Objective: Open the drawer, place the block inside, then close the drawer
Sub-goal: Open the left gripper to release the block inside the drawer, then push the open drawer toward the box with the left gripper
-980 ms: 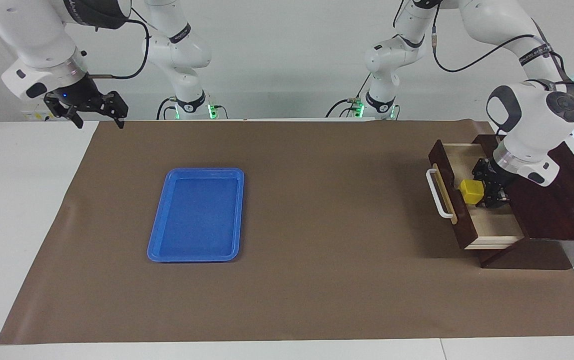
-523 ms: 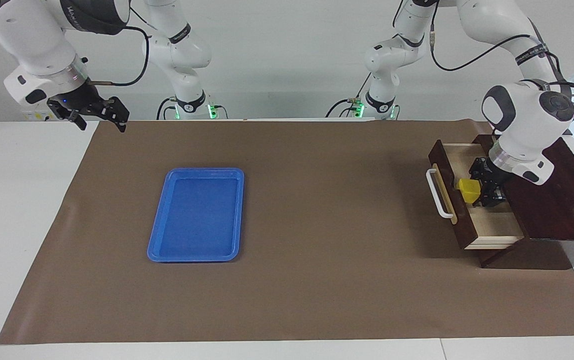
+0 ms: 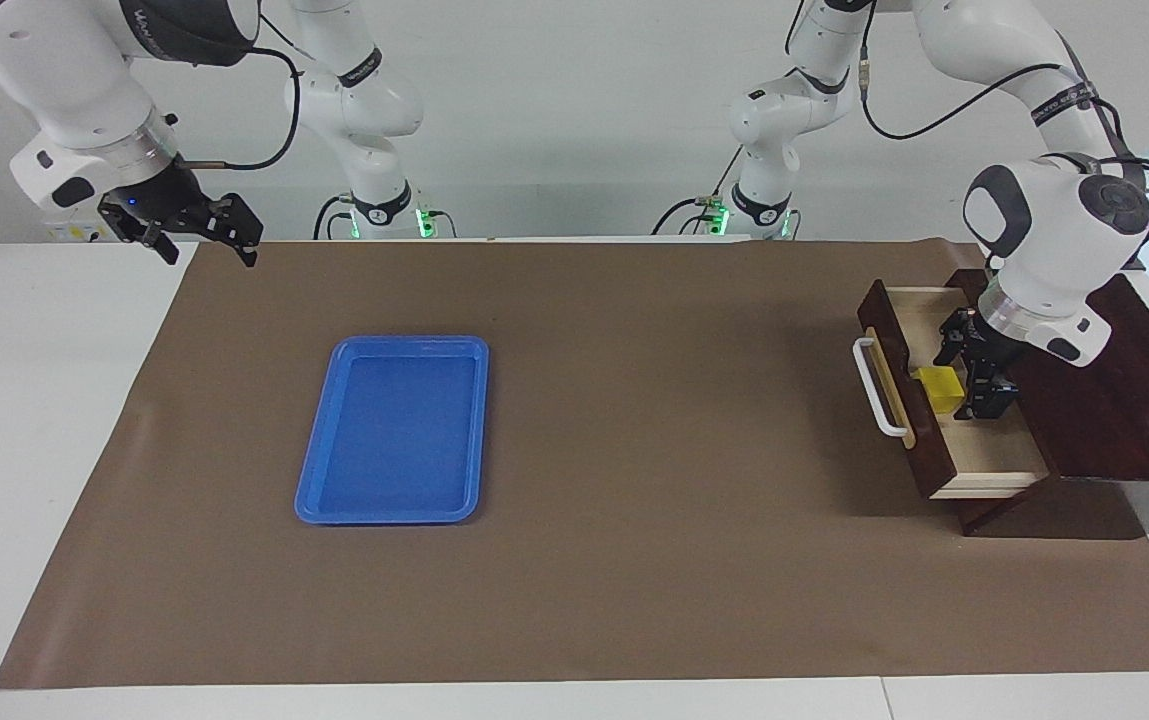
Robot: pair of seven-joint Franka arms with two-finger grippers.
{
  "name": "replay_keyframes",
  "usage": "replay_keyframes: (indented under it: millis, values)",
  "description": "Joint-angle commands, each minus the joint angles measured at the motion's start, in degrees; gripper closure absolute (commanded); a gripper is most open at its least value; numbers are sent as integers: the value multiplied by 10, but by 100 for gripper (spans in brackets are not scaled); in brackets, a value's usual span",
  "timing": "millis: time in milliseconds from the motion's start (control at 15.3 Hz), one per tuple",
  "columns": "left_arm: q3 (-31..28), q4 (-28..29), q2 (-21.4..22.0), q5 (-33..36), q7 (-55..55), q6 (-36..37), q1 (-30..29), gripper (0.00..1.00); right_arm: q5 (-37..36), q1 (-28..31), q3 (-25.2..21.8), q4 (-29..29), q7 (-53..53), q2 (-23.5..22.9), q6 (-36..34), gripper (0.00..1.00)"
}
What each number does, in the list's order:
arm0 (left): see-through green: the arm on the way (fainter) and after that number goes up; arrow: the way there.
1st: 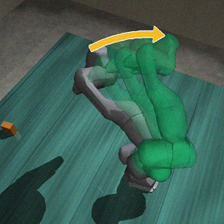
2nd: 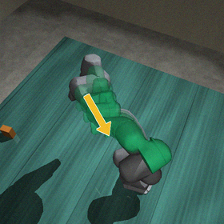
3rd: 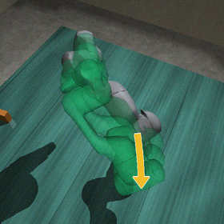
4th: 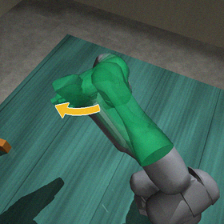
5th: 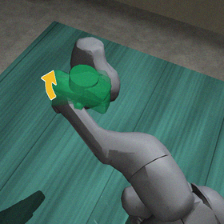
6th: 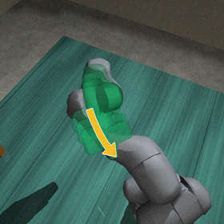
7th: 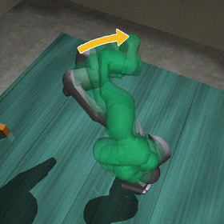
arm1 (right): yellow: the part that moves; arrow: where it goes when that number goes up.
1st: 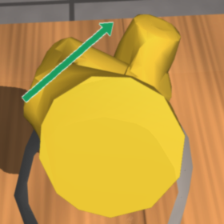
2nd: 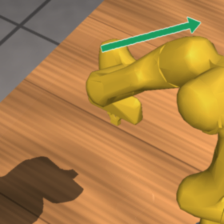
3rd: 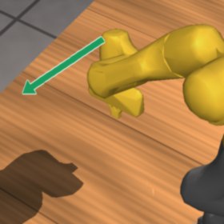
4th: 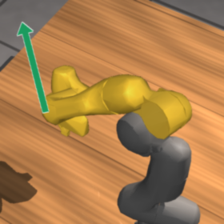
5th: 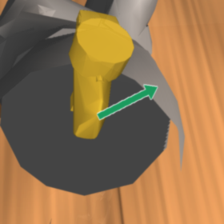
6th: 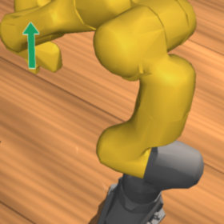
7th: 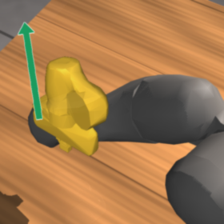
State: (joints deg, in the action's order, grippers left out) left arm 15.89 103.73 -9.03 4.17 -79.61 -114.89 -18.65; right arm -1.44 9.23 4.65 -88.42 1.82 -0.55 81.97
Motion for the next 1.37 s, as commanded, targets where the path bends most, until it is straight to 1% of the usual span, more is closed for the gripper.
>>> replay_keyframes:
  millis: [0, 131, 196, 327, 392, 523, 653, 915, 1307]
  values:
    - [-2, -84, 7, -3, 1, 78, 35, 0, 10, 10, 9, 2, -5, 1, 7, 0]
    - [-3, -130, 3, -28, -4, 116, 67, 0, 8, 6, 8, 2, -6, 3, 7, 0]
    - [-4, -126, 4, -27, -18, 117, 89, 0, 8, 5, 8, 2, -7, 3, 7, 0]
    - [-4, -80, 13, -23, -78, 102, 109, 0, 7, 4, 9, 1, -8, 4, 7, 0]
    - [-5, -56, 16, -21, -92, 91, 119, 0, 7, 4, 8, 1, -9, 4, 7, 0]
    - [-4, -3, 24, 21, -123, 51, 134, 0, 7, 4, 8, 1, -8, 4, 7, 0]
    - [-4, 24, 24, 27, -143, 31, 133, 0, 7, 4, 8, 1, -4, 4, 6, 0]
    - [-5, 50, 31, 27, -139, 27, 114, 0, 7, 4, 9, -1, -4, 5, 7, 0]
    - [-6, 54, 31, 28, -132, 7, 71, 0, 6, 8, 8, -1, -2, 6, 6, 0]
